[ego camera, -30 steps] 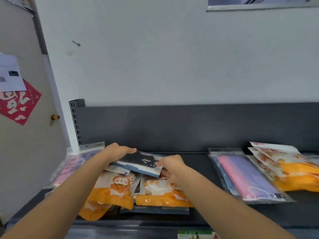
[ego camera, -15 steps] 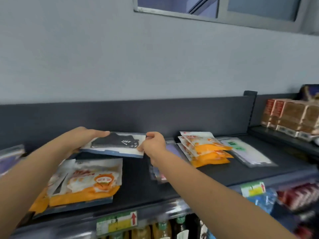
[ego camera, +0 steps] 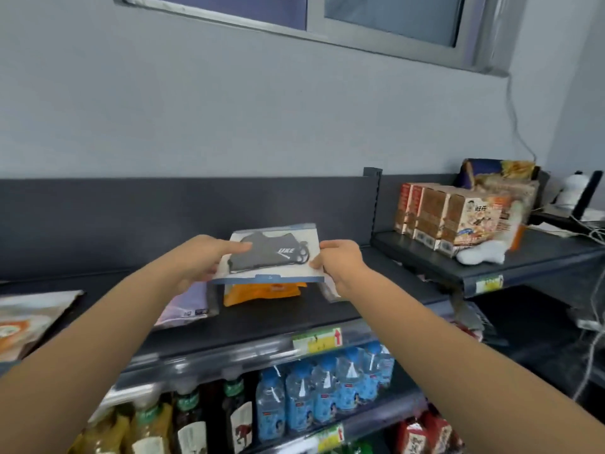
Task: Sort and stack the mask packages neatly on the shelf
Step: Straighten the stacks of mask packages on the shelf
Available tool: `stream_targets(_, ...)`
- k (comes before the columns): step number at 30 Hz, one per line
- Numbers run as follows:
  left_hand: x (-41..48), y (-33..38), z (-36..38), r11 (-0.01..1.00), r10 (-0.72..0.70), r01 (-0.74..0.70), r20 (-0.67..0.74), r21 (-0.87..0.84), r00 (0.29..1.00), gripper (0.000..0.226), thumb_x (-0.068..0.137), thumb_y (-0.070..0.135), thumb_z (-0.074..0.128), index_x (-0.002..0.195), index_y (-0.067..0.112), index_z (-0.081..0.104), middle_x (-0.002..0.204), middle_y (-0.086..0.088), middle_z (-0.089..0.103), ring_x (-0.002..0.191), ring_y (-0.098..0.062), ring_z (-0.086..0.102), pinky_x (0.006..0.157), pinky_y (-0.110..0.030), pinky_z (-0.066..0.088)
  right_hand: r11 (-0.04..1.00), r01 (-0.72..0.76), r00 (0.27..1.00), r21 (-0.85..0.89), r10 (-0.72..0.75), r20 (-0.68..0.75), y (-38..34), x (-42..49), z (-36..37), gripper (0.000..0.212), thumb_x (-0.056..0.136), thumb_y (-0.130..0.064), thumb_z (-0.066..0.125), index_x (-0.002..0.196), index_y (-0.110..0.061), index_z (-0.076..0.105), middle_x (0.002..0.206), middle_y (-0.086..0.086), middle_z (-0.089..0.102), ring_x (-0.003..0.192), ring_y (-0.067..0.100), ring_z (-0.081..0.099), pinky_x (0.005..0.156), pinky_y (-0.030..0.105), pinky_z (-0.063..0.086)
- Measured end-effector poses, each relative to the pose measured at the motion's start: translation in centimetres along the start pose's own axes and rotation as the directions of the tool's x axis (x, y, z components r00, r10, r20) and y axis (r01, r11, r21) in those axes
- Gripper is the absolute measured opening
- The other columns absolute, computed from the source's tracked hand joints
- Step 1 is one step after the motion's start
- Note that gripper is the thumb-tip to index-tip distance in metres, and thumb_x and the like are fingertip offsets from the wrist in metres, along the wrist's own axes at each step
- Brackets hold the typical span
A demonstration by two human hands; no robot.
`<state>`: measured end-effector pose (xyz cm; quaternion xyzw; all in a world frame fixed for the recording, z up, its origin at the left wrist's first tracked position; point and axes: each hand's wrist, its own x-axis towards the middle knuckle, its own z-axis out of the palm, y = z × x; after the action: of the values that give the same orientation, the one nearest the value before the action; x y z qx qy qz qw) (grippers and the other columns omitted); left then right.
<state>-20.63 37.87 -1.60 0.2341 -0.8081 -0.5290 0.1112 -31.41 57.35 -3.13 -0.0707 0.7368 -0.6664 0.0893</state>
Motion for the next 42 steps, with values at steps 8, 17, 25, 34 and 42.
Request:
stream_targets(8,1.5,4.6,11.3,0.996,0.091,-0.087,0.142,-0.036,0.986,0.065,0.081,0.047,0.071,0.133,0.012,0.053,0.14,-0.002,0.051,0.121,-0.022,0.051,0.099,-0.039,0.046,0.998,0.006,0.988,-0.059,-0.015,-0.152,2.5,5.0,-11.3,0.049,0.084,0.016,0.05,0.129,-0.005,0.054,0.122,0.015,0.056,0.096,0.023,0.048,0.081,0.029,0.042)
stream_targets(17,9.0,7.7,20.0,0.993,0.111,-0.115,0.278,-0.002,0.954,0.054,0.085,0.039,0.071,0.127,0.009,0.054,0.141,-0.005,0.048,0.121,-0.021,0.049,0.093,-0.032,0.044,0.979,-0.027,0.952,-0.201,-0.037,-0.305,3.5,13.1,-16.7,0.042,0.09,0.008,0.045,0.129,-0.008,0.052,0.128,0.016,0.054,0.093,0.025,0.048,0.075,0.031,0.043)
stream_targets(25,16.5,7.6,23.8,0.997,-0.026,-0.003,0.374,0.075,0.927,0.067,0.081,0.043,0.073,0.134,0.008,0.05,0.143,-0.008,0.044,0.117,-0.023,0.049,0.096,-0.036,0.046,0.895,-0.027,0.983,-0.446,-0.058,-0.175,3.2,19.6,-17.0,0.054,0.089,-0.012,0.063,0.138,-0.003,0.043,0.136,0.014,0.048,0.117,0.03,0.051,0.089,0.034,0.044)
stream_targets(34,19.2,6.5,25.7,0.991,-0.079,0.038,0.346,0.125,0.935,0.076,0.077,0.046,0.074,0.137,0.008,0.045,0.14,-0.01,0.048,0.121,-0.027,0.05,0.096,-0.035,0.045,0.704,-0.043,0.993,-0.709,-0.049,-0.109,5.3,23.8,-17.1,0.044,0.086,-0.016,0.061,0.127,-0.007,0.049,0.127,0.014,0.056,0.115,0.029,0.054,0.091,0.035,0.045)
stream_targets(42,17.7,5.4,26.4,0.843,-0.081,-0.052,0.222,0.536,0.972,0.071,0.093,0.063,0.038,0.142,0.012,0.043,0.151,-0.008,0.039,0.135,-0.027,0.04,0.104,-0.033,0.033,0.541,0.124,0.991,-0.832,-0.111,0.075,7.0,24.0,-15.9,0.043,0.083,-0.038,0.063,0.116,-0.01,0.056,0.119,0.01,0.06,0.109,0.029,0.057,0.083,0.034,0.048)
